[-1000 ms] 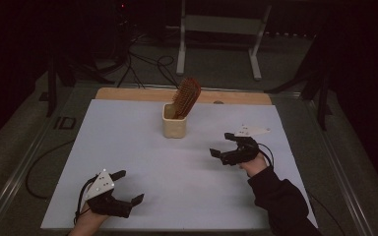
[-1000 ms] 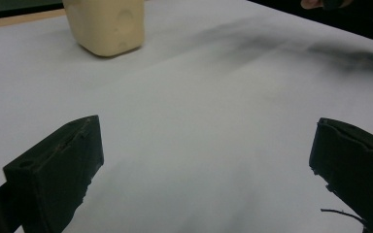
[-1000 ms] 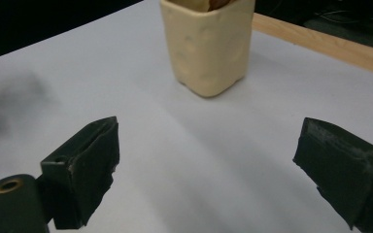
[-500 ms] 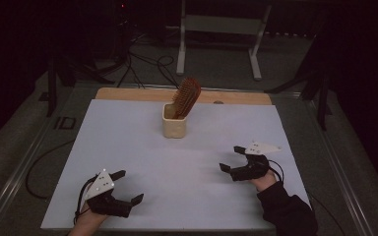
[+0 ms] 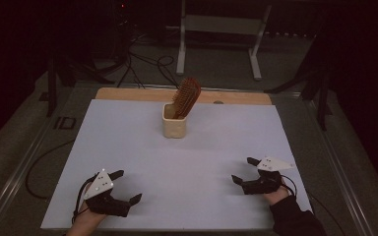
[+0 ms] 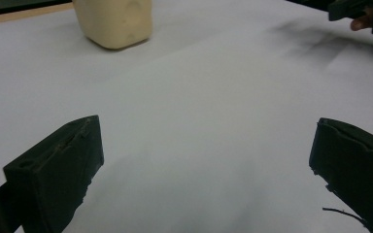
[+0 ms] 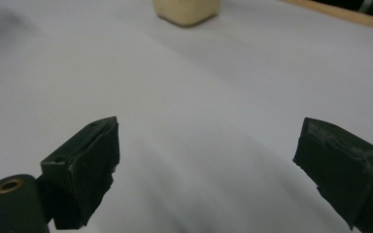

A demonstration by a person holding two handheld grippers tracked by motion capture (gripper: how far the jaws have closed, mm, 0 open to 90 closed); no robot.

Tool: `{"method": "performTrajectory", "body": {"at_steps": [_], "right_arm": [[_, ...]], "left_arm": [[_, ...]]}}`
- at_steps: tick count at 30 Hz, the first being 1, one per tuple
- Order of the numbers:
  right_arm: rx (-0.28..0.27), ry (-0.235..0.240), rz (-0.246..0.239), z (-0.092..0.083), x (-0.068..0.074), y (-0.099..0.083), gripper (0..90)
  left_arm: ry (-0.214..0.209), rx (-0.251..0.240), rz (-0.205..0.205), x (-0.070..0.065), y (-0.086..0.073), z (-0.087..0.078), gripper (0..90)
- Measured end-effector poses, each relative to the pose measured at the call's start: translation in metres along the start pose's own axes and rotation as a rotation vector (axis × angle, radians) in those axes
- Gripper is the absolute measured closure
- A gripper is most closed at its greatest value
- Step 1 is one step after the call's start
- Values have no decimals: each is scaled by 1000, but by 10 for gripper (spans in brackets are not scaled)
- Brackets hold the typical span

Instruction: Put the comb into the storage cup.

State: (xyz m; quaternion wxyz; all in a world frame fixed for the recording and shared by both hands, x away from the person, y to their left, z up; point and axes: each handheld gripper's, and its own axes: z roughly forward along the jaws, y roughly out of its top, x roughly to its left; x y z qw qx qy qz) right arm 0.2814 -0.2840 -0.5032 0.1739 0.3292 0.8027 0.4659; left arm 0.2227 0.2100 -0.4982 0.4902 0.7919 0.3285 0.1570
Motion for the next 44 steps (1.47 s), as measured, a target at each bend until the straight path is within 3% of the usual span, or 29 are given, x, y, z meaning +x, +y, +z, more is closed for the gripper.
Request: {"method": "performTrajectory", "body": {"at_steps": [10,17,23,35,44], "right_arm": [[17,-24,36,-17,-5,-17,87],[42,-35,27,-13,-1,-18,87],[56,-39,-13,-5,1,-16,88],[50,-36,-14,-5,2,-16,88],[50,-29,-12,-5,2,-16,88]], "left_arm": [[27,-5,-20,6,-6,-9,0],[38,-1,-26,8,-10,-12,0],[53,-4,-30,12,-11,-12,0],[109,9,-32,14,-13,-12,0],[114,-1,-44,14,-13,-12,0]]}}
